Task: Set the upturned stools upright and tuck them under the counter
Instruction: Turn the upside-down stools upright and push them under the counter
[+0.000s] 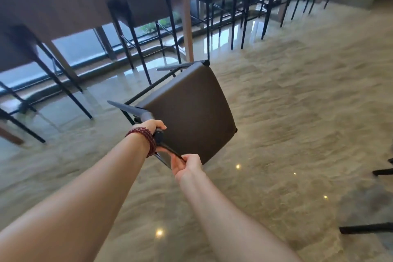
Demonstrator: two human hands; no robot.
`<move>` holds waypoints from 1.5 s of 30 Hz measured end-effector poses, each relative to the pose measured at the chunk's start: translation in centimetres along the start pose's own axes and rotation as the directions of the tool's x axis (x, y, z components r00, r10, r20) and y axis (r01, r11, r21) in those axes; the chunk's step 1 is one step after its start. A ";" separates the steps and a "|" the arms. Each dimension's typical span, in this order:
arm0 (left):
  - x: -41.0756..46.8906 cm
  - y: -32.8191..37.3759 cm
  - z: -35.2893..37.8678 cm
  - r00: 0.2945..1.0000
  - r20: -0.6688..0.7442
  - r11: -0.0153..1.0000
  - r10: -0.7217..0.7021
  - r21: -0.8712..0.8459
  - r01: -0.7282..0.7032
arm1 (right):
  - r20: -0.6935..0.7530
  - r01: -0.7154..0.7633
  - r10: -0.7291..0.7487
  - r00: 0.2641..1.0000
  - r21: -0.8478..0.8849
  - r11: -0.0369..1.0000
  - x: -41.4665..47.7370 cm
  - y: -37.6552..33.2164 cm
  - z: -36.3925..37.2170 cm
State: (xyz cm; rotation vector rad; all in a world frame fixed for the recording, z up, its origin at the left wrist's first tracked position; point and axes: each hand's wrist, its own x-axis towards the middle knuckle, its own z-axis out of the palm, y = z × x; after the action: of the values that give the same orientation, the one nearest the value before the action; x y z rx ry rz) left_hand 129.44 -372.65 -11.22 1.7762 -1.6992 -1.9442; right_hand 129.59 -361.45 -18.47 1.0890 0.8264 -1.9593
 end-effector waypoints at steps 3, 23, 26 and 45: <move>0.4 4.4 -2.7 1.000 0.007 1.000 0.014 -0.018 -0.014 | -0.028 -0.001 0.002 1.000 0.014 1.000 -0.9 2.1 4.6; 11.6 28.2 -19.4 0.994 0.106 1.000 0.015 0.006 -0.016 | -0.097 0.220 -0.257 0.962 -0.291 0.931 -1.5 8.3 32.9; 13.6 32.6 -21.7 0.957 0.015 0.895 0.290 0.350 -0.277 | -0.101 0.283 -0.318 0.943 -0.259 0.923 -1.2 9.8 37.7; 23.5 39.8 -30.2 0.386 0.786 -0.730 0.484 0.605 -0.317 | 0.195 0.097 -0.093 0.976 -0.010 0.995 0.0 12.4 52.6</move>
State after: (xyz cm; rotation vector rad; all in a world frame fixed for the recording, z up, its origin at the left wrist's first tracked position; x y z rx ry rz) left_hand 118.12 -423.79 6.31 -0.1811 -3.1622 0.6968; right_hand 118.33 -410.13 2.15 0.8442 0.8017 -2.0943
